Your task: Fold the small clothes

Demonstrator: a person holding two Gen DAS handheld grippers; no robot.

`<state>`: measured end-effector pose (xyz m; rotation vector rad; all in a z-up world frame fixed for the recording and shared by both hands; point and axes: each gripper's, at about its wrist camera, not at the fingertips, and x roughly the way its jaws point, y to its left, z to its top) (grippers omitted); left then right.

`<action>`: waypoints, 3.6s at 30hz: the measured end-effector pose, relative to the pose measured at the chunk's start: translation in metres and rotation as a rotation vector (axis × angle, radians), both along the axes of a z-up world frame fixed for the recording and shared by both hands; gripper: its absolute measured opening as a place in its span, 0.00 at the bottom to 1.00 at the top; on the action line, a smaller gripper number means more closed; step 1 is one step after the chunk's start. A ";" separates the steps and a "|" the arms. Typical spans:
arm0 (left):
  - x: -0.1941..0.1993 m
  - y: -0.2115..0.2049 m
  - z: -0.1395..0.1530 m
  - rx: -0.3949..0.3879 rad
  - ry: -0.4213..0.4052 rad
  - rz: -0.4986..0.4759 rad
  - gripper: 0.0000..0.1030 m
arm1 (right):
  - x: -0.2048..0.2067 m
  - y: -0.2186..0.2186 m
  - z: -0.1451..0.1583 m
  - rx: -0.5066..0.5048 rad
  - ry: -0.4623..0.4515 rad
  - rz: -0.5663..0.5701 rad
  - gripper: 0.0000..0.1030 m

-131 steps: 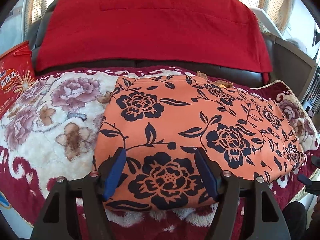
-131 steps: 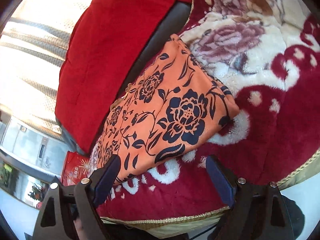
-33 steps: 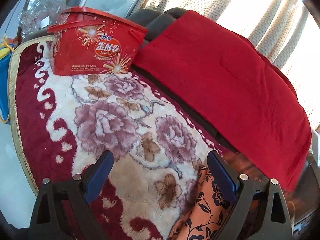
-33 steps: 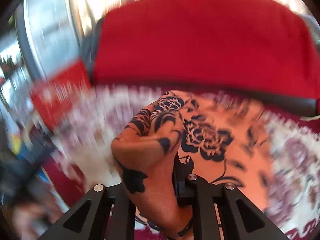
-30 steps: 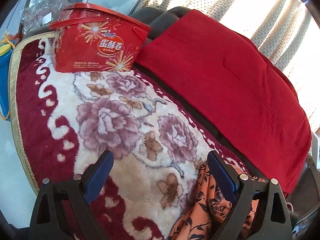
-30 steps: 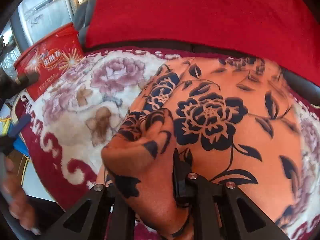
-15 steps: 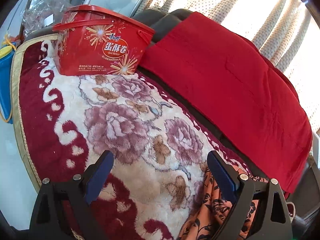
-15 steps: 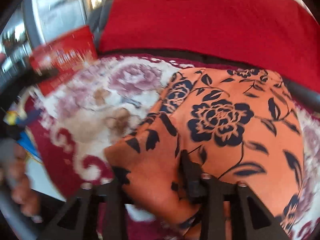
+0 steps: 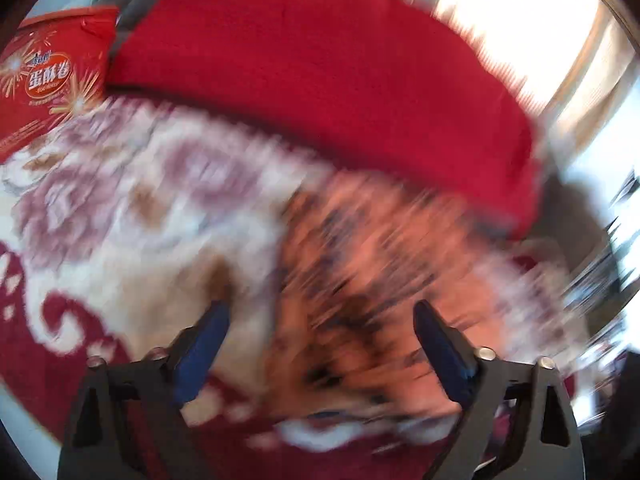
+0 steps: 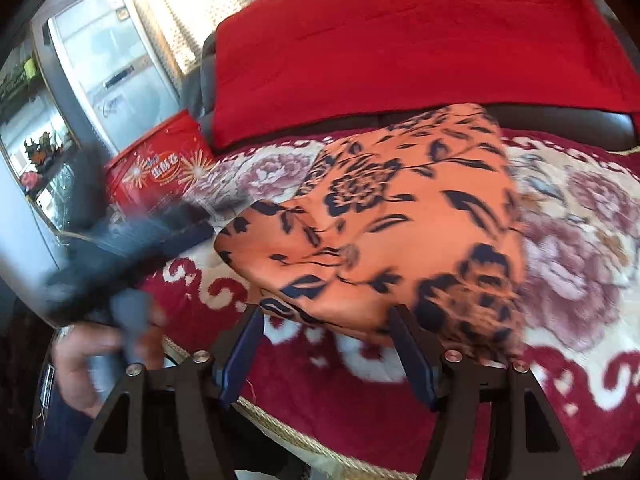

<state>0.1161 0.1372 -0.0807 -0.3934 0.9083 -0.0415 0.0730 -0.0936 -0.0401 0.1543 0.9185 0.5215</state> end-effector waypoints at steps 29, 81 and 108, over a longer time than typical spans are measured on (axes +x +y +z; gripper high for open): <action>0.026 -0.081 -0.009 0.270 -0.039 -0.016 0.83 | 0.071 -0.143 -0.036 0.442 0.259 -0.308 0.78; 0.026 -0.098 -0.013 0.257 -0.069 -0.071 0.86 | 0.195 -0.086 -0.045 0.183 0.264 -0.231 0.37; 0.029 -0.089 -0.015 0.231 -0.056 -0.057 0.86 | 0.117 -0.052 -0.030 -0.127 0.166 -0.170 0.69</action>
